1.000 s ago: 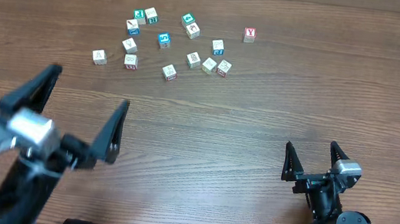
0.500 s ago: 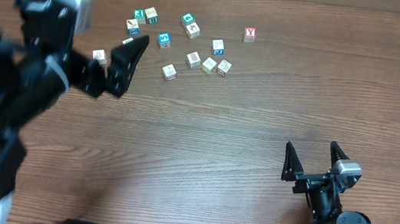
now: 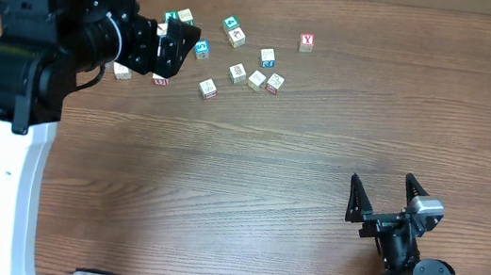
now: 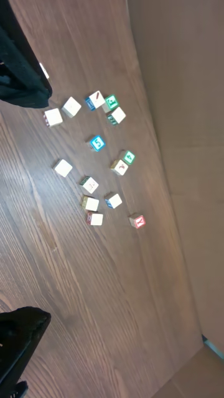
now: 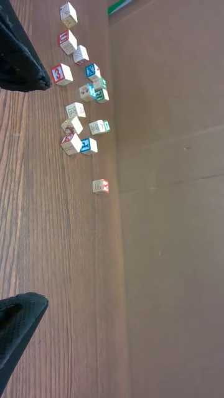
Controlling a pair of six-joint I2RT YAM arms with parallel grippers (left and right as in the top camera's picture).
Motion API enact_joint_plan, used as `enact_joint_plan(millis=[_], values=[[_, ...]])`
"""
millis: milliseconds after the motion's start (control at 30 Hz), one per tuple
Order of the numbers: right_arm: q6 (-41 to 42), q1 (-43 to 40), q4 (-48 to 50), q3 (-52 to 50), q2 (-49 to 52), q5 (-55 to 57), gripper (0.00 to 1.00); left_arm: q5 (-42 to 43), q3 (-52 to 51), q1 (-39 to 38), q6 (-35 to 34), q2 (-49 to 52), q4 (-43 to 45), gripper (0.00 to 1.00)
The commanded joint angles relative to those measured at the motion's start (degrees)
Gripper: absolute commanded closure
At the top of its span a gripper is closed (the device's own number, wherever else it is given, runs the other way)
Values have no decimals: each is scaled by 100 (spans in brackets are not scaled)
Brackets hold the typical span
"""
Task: Form a horizontal line
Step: 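Raise the left arm and move the left gripper over the block cluster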
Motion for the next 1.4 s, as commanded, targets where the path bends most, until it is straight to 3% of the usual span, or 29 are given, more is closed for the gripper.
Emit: enact_joint_plan(millis=[0,333,433,667,833,1367], values=[[-7,-44,24,-59,-46,74,0,59,170,22,129,79,-20,0],[-7,-44,26,-59,-46,74,0,59,166,22,131,107,109,0],[-7,-44,24,-59,-46,74,0,59,166,22,131,109,122,7],[-7,-44,24,-59,-46,74,0,52,162,22,131,195,116,49],[-7,-44,24,-59,-46,74,0,42,160,22,127,269,111,94],[-7,-44,24,-59,-46,74,0,39,160,22,-85,673,-17,96]])
